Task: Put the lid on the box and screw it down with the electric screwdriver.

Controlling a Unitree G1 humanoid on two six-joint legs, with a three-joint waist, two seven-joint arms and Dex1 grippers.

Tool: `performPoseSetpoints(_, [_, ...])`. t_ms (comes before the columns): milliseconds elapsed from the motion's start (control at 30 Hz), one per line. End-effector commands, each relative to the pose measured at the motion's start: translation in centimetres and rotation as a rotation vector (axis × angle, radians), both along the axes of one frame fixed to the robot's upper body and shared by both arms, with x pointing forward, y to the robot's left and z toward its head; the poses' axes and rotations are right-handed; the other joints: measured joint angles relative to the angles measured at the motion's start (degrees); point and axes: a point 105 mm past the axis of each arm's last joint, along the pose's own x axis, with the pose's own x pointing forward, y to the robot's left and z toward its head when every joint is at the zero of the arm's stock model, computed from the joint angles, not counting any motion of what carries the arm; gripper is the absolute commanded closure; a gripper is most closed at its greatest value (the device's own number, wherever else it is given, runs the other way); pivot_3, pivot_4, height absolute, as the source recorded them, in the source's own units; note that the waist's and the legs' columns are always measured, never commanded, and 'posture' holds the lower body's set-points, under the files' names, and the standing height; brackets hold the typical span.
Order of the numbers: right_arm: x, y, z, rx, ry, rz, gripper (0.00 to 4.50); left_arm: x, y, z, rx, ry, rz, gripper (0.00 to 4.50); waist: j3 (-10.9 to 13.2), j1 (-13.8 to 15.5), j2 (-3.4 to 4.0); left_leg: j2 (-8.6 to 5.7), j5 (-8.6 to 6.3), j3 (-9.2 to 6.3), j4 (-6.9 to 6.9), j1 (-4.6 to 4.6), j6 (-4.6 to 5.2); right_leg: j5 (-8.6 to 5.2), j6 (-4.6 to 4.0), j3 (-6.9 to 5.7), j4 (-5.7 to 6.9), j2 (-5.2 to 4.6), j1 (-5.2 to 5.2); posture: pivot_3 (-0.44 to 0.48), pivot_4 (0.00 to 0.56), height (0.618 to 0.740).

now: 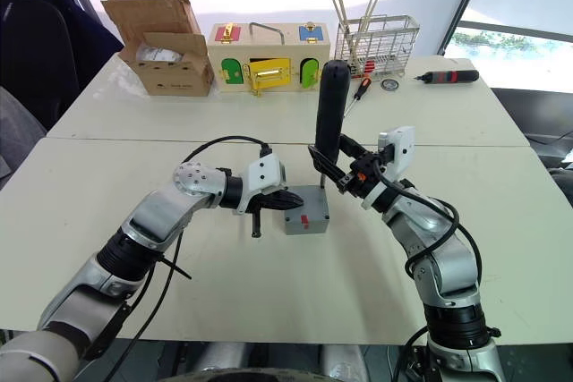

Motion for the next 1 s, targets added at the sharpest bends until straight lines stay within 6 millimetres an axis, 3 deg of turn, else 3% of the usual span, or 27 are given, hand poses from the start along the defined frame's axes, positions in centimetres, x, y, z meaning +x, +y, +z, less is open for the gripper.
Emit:
performPoseSetpoints(33, [0.2,-0.7,-6.5,-0.059,0.263,-0.035,2.59,0.0,1.1,-2.8,0.088,0.067,0.042,4.5,0.0,0.0,0.0,0.0,0.0,0.0,0.0,0.0,0.0,0.0,0.0,0.0,-0.01,0.0,0.0,0.0,0.15,0.735])
performPoseSetpoints(200, [0.4,-0.8,-5.2,-0.053,0.223,-0.041,2.59,0.1,1.0,-2.6,0.083,0.06,0.041,4.5,0.0,0.0,0.02,0.0,0.0,0.0,-0.02,-0.03,0.0,-0.01,-0.02,0.0,-0.07,-0.01,0.0,0.0,0.15,0.735])
performPoseSetpoints(433, [0.7,-0.8,-0.4,-0.062,0.088,-0.038,2.59,0.4,0.8,-1.1,0.037,0.022,0.049,4.5,0.8,0.1,0.52,0.0,0.0,0.0,-0.04,-0.22,0.0,0.11,-0.19,-0.03,-0.47,-0.02,-0.04,0.0,0.15,0.735])
performPoseSetpoints(533, [0.4,-1.1,5.6,0.026,-0.022,-0.026,2.59,0.0,0.9,0.6,-0.01,-0.001,0.033,4.5,1.1,0.0,0.69,-0.01,0.0,0.01,-0.04,-0.58,0.01,0.14,-0.19,-0.06,-0.58,-0.02,-0.29,0.0,0.15,0.735])
performPoseSetpoints(600, [-0.4,-1.2,9.0,0.142,-0.041,0.026,2.59,-0.3,1.2,1.0,-0.012,-0.007,0.022,4.5,1.4,0.1,0.7,-0.03,0.08,0.01,0.1,-1.41,-0.04,0.32,-0.25,-0.06,-0.48,0.01,-0.88,0.0,0.15,0.735])
performPoseSetpoints(700, [-1.4,-1.9,12.3,0.249,-0.044,0.101,2.59,-0.4,1.4,1.3,-0.02,-0.004,0.027,4.5,2.0,0.3,1.01,-0.1,0.52,-0.01,0.23,-2.24,-0.76,0.57,0.18,-0.1,0.05,0.02,-1.93,0.0,0.15,0.735])
performPoseSetpoints(800, [-1.3,-3.1,14.1,0.296,-0.039,0.1,2.59,-0.4,1.4,1.8,-0.03,-0.012,0.028,4.5,2.4,0.4,1.03,-0.11,0.6,-0.22,0.1,-2.24,-0.89,0.56,0.19,-0.3,0.13,0.11,-1.95,0.0,0.15,0.735])
performPoseSetpoints(1000, [1.0,-5.8,14.9,0.289,0.018,-0.078,2.59,-0.1,1.0,4.1,-0.118,-0.028,0.042,4.5,2.9,0.2,0.99,-0.1,0.65,-0.24,0.23,-2.23,-0.86,0.55,0.2,-0.33,0.1,0.25,-1.8,0.0,0.15,0.735])
